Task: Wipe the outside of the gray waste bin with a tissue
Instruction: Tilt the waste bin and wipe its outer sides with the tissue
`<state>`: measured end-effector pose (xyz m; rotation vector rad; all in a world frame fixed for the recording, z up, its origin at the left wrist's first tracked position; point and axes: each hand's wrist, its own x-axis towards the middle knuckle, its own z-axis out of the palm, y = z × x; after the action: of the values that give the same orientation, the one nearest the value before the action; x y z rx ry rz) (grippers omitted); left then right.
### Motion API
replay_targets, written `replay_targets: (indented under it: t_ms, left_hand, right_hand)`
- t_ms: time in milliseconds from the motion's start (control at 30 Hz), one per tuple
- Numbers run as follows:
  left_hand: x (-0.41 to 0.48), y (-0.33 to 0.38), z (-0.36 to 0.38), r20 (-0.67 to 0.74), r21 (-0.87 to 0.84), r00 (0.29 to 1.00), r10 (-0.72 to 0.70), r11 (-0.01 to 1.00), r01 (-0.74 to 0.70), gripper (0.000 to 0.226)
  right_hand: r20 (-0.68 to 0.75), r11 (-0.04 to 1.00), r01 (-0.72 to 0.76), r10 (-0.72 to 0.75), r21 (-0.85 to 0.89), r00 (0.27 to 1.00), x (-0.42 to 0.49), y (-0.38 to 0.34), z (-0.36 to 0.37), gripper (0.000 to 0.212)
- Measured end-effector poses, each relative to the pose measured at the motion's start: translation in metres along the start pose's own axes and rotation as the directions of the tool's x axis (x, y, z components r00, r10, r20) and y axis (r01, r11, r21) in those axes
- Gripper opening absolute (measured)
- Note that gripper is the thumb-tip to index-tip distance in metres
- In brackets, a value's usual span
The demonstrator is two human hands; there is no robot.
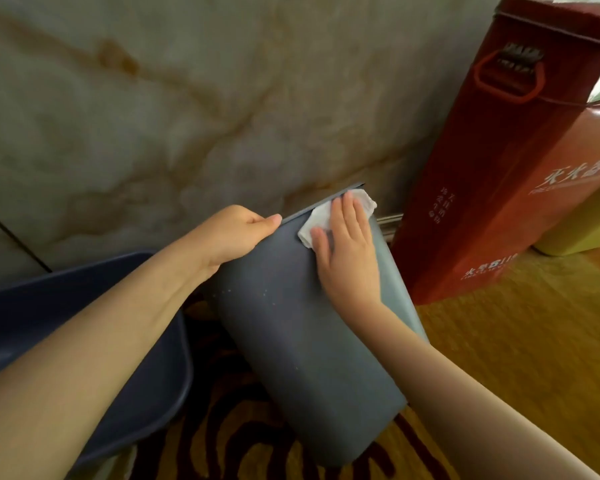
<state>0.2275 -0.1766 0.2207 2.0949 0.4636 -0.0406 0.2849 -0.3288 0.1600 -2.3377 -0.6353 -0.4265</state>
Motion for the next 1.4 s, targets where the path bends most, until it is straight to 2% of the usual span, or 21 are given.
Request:
replay_targets:
  t_ms: [133, 233, 333, 433, 567, 700, 767, 833, 867, 967, 1067, 1200, 1267, 1333, 1400]
  left_hand:
    - [0.002, -0.002, 0.003, -0.073, -0.027, 0.997, -0.004, 1.000, 0.002, 0.040]
    - [0.003, -0.001, 0.009, -0.084, -0.002, 0.996, 0.033, 0.999, -0.033, 0.024]
    - [0.003, 0.000, 0.011, -0.062, -0.003, 0.998, 0.026, 1.000, -0.026, 0.019]
    - [0.003, 0.000, 0.009, -0.086, -0.017, 0.996, -0.004, 1.000, 0.002, 0.019]
    - [0.002, 0.004, 0.008, -0.061, -0.043, 0.998, -0.027, 0.999, 0.024, 0.021]
    - [0.001, 0.012, 0.011, -0.045, -0.012, 0.999, -0.030, 0.999, 0.029, 0.019]
    - [0.001, 0.013, 0.011, -0.046, -0.018, 0.997, -0.055, 0.998, 0.054, 0.020]
    - [0.003, 0.013, 0.012, -0.050, -0.029, 0.995, -0.083, 0.996, 0.082, 0.036]
    - [0.003, 0.015, 0.013, -0.071, -0.045, 0.993, -0.096, 0.995, 0.093, 0.045]
    - [0.003, 0.021, 0.019, -0.183, -0.060, 0.974, -0.133, 0.991, 0.124, 0.060]
    - [0.004, 0.022, 0.020, -0.198, -0.076, 0.967, -0.162, 0.986, 0.150, 0.068]
    - [-0.001, 0.021, 0.021, -0.177, -0.062, 0.974, -0.142, 0.989, 0.133, 0.059]
    - [-0.003, 0.021, 0.022, -0.146, -0.060, 0.984, -0.103, 0.994, 0.095, 0.038]
    - [-0.004, 0.020, 0.021, -0.104, -0.066, 0.991, -0.080, 0.995, 0.073, 0.017]
    - [-0.005, 0.018, 0.019, -0.085, -0.082, 0.994, -0.076, 0.994, 0.069, 0.015]
  right_hand:
    - [0.010, 0.999, 0.027, -0.027, -0.037, 1.000, 0.013, -0.007, 0.009, 0.055]
    - [-0.009, 0.998, -0.002, 0.002, -0.070, 1.000, 0.014, 0.000, 0.008, 0.054]
    - [-0.036, 0.994, -0.088, 0.086, -0.072, 0.996, 0.003, 0.017, 0.005, 0.053]
    - [-0.004, 0.973, -0.216, 0.216, -0.086, 0.976, -0.021, 0.044, -0.001, 0.051]
    - [0.020, 0.951, -0.299, 0.301, -0.083, 0.953, -0.053, 0.068, -0.006, 0.047]
    - [-0.061, 0.910, -0.411, 0.415, 0.060, 0.908, -0.045, 0.059, -0.020, 0.036]
    - [-0.096, 0.920, -0.348, 0.369, 0.178, 0.925, -0.034, 0.030, -0.024, 0.037]
    - [-0.079, 0.924, -0.248, 0.282, 0.291, 0.956, -0.021, -0.009, -0.018, 0.037]
    - [-0.056, 0.936, -0.217, 0.241, 0.276, 0.969, -0.016, -0.026, -0.013, 0.034]
    - [-0.027, 0.982, -0.125, 0.130, 0.145, 0.991, -0.014, -0.064, 0.003, 0.032]
    - [0.052, 0.994, 0.004, 0.001, -0.110, 0.999, -0.038, -0.070, 0.016, 0.045]
    - [0.068, 0.997, 0.051, -0.047, -0.059, 0.997, -0.061, -0.055, 0.013, 0.048]
    - [0.059, 0.996, 0.055, -0.051, -0.072, 0.997, -0.071, -0.040, 0.007, 0.048]
    - [0.022, 0.997, -0.009, 0.010, -0.071, 1.000, -0.092, -0.014, 0.002, 0.046]
    - [-0.010, 0.989, -0.119, 0.118, -0.089, 0.993, -0.124, 0.017, -0.002, 0.044]
